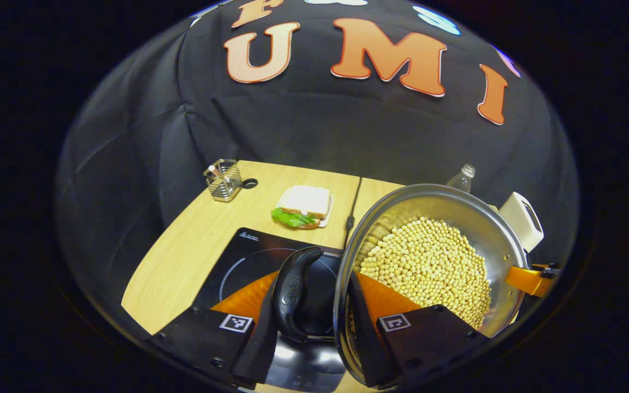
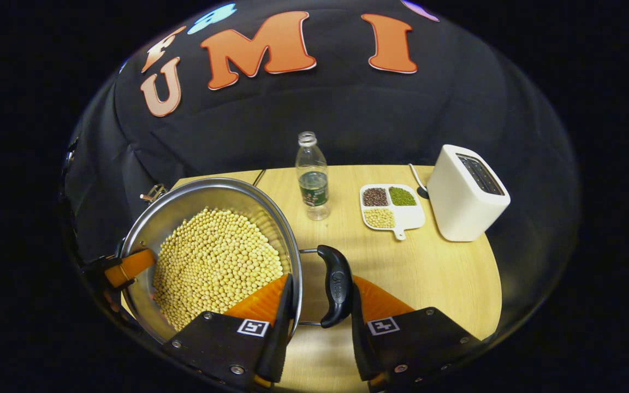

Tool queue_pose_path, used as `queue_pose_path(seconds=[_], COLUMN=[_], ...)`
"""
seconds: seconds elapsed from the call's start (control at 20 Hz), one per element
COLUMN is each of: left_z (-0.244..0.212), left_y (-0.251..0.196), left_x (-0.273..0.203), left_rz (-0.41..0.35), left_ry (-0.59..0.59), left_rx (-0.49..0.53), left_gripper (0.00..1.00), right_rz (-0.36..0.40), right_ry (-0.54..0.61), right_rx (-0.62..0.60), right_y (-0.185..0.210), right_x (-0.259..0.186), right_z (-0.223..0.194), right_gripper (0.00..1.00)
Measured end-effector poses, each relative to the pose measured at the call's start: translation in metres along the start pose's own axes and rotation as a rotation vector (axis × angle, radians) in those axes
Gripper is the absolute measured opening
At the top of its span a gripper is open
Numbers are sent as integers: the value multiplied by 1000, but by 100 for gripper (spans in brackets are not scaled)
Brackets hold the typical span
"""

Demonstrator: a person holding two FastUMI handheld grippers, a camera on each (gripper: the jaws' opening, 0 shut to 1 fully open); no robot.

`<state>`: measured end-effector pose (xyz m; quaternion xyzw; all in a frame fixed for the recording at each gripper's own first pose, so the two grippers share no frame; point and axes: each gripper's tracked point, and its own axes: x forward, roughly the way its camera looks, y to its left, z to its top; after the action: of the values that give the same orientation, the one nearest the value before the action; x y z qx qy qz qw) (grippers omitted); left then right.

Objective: First push the handle of the pot to place it horizontally, then grasp the pot with both hands and set it on the induction cooktop.

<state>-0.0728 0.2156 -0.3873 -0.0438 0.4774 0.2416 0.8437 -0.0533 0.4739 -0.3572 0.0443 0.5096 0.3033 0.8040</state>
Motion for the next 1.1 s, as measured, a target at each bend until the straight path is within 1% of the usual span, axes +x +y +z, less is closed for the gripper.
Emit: queue_pose_path(seconds=[0.15,0.2,0.25,0.35,0.4,0.45,0.5,0.6,0.65,0.7,0.75,0.85,0.9,0.95,1.0,1.05,1.1], left_z=[9,13,15,20,23,25,29,31,28,27,26,26,27,26,27,26,26], left_y=[34,45,56,74,82,88,94,107,109,111,113,111,109,107,108,109,109], left_x=[-2,-1,-2,-3,-2,0,1,6,10,17,26,37,43,41,40,39,41], left_rz=[30,40,50,68,77,84,87,89,87,86,83,77,75,71,67,65,63], left_ry=[-17,-19,-23,-29,-31,-33,-35,-32,-29,-22,-17,-5,1,6,15,24,31], left_rx=[-19,-25,-32,-41,-42,-41,-38,-31,-29,-28,-27,-28,-29,-33,-37,-41,-44], left_gripper=[69,69,69,69,69,67,69,67,69,67,69,67,69,67,69,67,69], right_rz=[32,40,49,65,73,80,85,89,87,84,82,74,69,63,59,55,52], right_ry=[-7,-11,-15,-15,-11,-10,-6,1,6,13,21,36,43,45,49,55,62], right_rx=[-29,-39,-48,-55,-55,-52,-48,-43,-36,-32,-25,-15,-13,-10,-9,-4,-1], right_y=[34,44,53,76,85,95,102,116,121,126,130,139,142,143,147,152,158], right_x=[1,3,6,9,12,14,16,22,25,28,31,37,38,40,43,47,53], right_z=[10,14,15,19,19,19,17,14,12,10,8,3,-1,-3,-5,-7,-11], right_gripper=[51,46,51,51,46,51,51,51,51,46,51,51,51,51,51,51,51])
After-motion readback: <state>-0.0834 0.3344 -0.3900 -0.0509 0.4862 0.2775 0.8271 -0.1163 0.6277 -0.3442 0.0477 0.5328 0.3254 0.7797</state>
